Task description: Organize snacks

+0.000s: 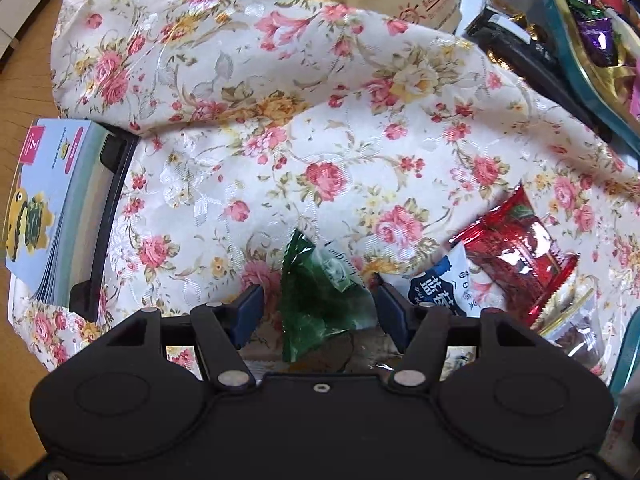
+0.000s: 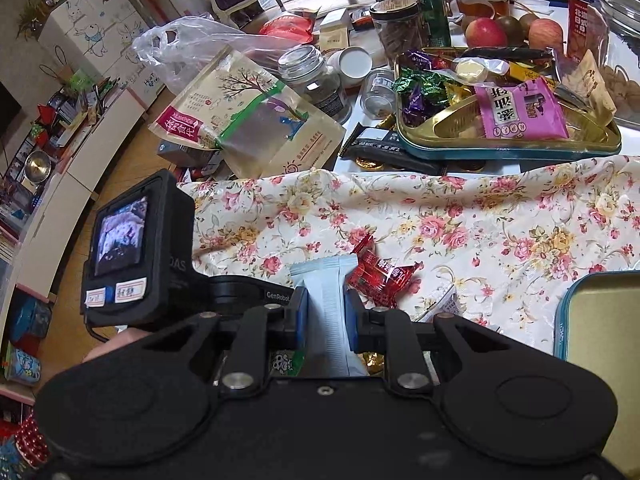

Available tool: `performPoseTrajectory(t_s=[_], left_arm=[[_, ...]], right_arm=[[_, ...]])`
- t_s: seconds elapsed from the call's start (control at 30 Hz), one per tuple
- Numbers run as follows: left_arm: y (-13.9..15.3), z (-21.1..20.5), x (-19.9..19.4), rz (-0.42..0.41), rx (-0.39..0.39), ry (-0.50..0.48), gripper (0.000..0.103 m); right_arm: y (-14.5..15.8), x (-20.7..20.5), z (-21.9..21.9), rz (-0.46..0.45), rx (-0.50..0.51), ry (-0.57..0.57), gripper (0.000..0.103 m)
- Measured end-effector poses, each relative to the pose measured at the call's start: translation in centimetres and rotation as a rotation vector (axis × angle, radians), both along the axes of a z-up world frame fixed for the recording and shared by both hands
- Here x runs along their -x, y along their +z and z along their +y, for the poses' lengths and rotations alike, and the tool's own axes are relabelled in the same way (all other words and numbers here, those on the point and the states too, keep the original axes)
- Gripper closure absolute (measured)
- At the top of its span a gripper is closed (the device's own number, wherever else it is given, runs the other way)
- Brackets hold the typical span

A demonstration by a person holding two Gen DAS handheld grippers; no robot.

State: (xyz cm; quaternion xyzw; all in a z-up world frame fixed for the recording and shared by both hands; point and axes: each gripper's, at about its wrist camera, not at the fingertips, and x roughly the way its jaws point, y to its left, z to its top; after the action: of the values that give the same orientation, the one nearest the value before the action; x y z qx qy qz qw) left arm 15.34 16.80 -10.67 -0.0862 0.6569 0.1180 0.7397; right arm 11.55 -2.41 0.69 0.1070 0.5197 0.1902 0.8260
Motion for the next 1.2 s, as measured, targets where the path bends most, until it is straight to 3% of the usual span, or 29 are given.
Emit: performPoseTrajectory(t_s=[0.27,0.37,0.6,0.7,0.77,0.8,0.9,0.97,1.03,1.13,1.2], left_arm=[[-1.4,1.4,-0.2,0.011,0.009,0.046,0.033],[-1.2,2.3,-0.3,-0.005,0.036,0.058,0.048],[0.2,3.0,0.0,-0.023,0.022,0.08,0.054],[2.3,3.3,0.2,-0.068,0.008,0.098,0.063],[4.0,2.7,0.1,-0.107,-0.032,0.086,0.081],[4.7,2.4,0.1,-0.128,-0.04,0.074,0.082],[6.4,1.4,0.1,-0.185,-0.063,0.041,0.081],[6.9,1.0,-0.1,-0.206,-0.075,0.011,0.071],[6.6,1.0,-0.2,-0.203,-0.075,-0.01,0.069],[4.9,0.5,-0.5,-0.173,-0.059,-0.05,0.051],[4.0,0.3,-0.5,-0.148,-0.031,-0.064,0.049]], right_arm=[[-0.1,-0.1,0.5,-0.001,0.004,0.003,0.082],[-0.1,0.1,0.7,-0.004,0.009,0.015,0.082],[-0.1,-0.1,0.2,0.001,0.007,-0.009,0.082],[0.3,-0.3,-0.4,-0.006,0.0,-0.031,0.082],[0.5,-0.5,-1.0,-0.012,-0.001,-0.052,0.082],[0.6,-0.6,-1.3,-0.015,-0.001,-0.064,0.082],[0.7,-0.8,-2.4,-0.012,0.0,-0.103,0.082],[0.6,-0.9,-3.1,-0.005,0.001,-0.126,0.082],[0.5,-1.1,-3.6,0.0,0.001,-0.146,0.082],[0.5,-1.2,-3.9,0.004,-0.003,-0.16,0.082],[0.5,-1.3,-3.7,0.004,-0.006,-0.156,0.082]])
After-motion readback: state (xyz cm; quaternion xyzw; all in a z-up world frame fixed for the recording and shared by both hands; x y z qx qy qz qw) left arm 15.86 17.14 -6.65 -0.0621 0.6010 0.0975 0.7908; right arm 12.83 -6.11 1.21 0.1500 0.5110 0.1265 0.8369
